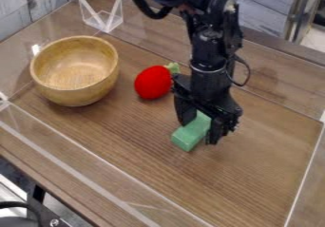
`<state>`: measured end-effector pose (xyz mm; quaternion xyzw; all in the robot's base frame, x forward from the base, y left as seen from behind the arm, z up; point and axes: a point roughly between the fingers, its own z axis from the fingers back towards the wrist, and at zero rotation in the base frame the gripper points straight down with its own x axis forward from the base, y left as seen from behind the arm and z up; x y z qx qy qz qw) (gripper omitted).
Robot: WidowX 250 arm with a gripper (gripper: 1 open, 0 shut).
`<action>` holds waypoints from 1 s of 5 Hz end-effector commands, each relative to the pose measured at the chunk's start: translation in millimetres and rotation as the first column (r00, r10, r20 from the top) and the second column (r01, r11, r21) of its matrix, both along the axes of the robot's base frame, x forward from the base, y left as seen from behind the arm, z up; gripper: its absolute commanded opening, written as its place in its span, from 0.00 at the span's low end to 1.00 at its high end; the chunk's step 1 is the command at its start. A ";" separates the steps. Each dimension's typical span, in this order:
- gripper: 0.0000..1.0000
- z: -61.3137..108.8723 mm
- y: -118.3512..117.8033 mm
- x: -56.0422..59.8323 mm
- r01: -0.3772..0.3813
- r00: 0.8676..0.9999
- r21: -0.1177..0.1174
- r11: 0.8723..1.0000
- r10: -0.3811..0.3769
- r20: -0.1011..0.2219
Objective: Put the green block in the brown bowl
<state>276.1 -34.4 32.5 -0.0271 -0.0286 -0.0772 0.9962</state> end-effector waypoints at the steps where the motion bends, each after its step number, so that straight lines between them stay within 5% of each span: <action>1: 1.00 14.1 15.5 7.4 -0.073 0.995 -0.018 0.997 0.074 0.060; 3: 1.00 26.2 -6.7 6.1 -0.175 0.980 -0.043 0.984 0.179 0.089; 5: 1.00 21.7 1.1 20.8 -0.092 0.990 -0.069 0.993 0.099 0.102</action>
